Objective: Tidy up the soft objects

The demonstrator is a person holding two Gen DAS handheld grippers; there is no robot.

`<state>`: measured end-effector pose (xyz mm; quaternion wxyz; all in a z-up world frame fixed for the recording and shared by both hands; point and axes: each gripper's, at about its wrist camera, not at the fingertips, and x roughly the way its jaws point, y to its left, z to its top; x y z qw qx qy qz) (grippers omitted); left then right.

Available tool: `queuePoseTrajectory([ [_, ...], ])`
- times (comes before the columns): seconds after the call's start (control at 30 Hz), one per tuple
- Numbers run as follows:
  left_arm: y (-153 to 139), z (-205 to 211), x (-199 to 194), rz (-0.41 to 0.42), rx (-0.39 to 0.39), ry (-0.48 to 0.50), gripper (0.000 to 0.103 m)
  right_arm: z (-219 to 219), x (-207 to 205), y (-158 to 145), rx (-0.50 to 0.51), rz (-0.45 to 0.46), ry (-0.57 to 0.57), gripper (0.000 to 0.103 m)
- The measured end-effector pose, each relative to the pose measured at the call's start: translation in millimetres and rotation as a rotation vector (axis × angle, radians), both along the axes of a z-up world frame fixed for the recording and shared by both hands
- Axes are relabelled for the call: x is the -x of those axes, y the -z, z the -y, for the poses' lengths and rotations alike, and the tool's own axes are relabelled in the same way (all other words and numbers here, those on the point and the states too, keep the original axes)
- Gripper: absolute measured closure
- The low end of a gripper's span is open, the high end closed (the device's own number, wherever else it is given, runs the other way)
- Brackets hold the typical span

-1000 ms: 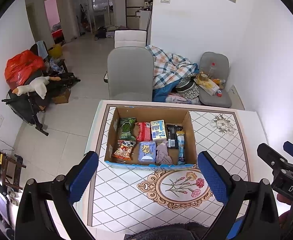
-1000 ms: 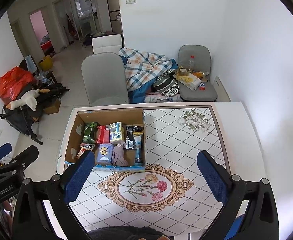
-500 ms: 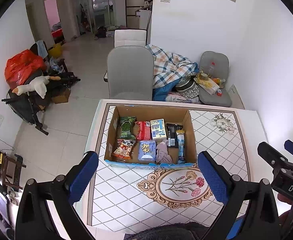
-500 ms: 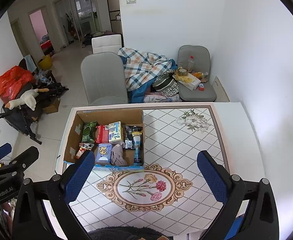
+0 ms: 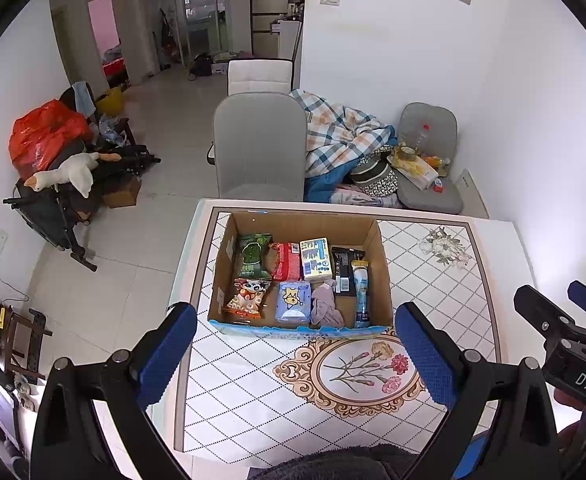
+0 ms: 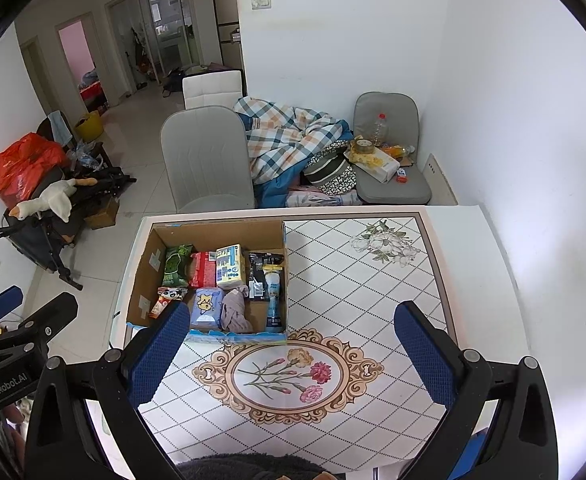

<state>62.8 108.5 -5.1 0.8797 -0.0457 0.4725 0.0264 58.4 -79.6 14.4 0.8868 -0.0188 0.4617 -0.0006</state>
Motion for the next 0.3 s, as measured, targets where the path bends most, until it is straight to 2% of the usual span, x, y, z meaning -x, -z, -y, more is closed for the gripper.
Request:
queuePoseTrajectory([
  [0.3, -1.5, -2.8, 1.0, 0.007, 0.001, 0.003, 0.001, -2.3, 1.6, -3.6, 0.002, 0.006, 0.003, 0.0],
])
